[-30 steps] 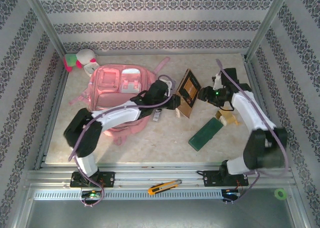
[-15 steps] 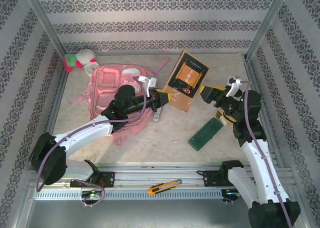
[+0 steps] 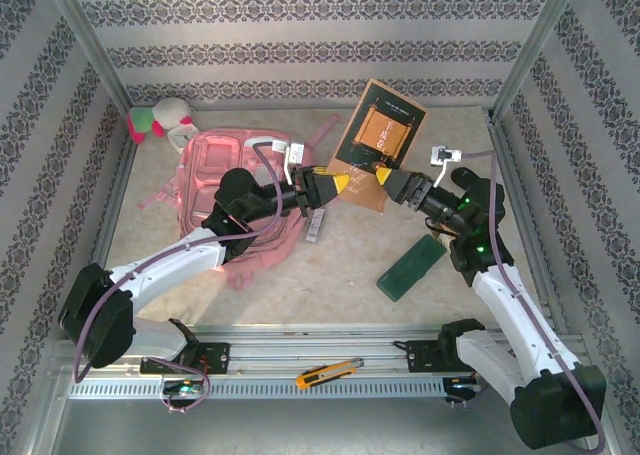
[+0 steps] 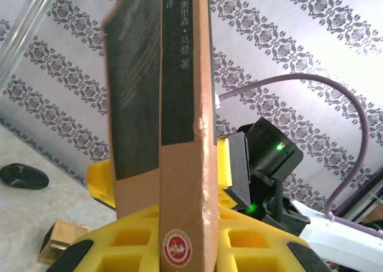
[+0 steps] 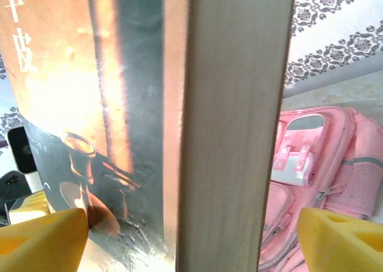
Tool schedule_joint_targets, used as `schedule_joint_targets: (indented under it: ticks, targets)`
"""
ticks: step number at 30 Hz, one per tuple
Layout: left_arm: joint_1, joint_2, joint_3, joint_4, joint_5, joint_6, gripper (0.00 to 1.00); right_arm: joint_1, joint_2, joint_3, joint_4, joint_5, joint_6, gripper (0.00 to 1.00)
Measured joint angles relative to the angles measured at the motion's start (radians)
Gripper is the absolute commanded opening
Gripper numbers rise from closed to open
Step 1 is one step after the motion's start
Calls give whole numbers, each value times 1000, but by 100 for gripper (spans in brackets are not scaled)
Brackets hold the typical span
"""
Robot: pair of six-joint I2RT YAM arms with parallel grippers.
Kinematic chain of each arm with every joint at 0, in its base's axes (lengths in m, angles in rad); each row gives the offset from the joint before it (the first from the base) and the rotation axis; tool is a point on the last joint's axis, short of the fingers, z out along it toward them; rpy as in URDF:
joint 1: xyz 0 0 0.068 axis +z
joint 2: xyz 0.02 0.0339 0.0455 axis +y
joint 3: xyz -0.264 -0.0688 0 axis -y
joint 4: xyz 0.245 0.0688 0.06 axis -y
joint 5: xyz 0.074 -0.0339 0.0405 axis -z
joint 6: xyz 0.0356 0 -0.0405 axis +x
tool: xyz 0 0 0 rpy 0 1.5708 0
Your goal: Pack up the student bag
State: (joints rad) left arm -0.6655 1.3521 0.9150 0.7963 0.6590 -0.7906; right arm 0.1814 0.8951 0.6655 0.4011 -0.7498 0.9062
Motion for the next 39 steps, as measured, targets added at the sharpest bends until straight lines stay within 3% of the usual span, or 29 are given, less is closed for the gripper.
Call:
schedule_joint_targets:
  ticks: [7,13,19,22,25,26,29,35,39]
  targets:
    - [1,1,0,3,-10,-3,0,19,3,-2,140,-76,71,86]
    - [13,1,0,-3,-29,14,0,46,-23,-3,269,-120,113,57]
    - [13,-11,0,-25,-32,58,3,46,-37,-22,271,-69,103,27]
    - [13,-23,0,-54,-38,89,16,46,-27,-22,242,-54,80,12]
    - [15,-45,0,-119,-53,132,41,46,-24,-20,202,-48,34,5]
    - [18,-59,-2,-146,-64,161,51,47,-27,-18,170,-47,2,2]
    - [33,-131,-22,-251,-101,278,65,57,-42,0,27,-25,-130,0]
    - [44,-370,-9,-646,-182,727,77,115,-51,77,-393,70,-534,0]
    - [44,-412,108,-988,-220,1050,81,193,-18,144,-640,128,-807,0]
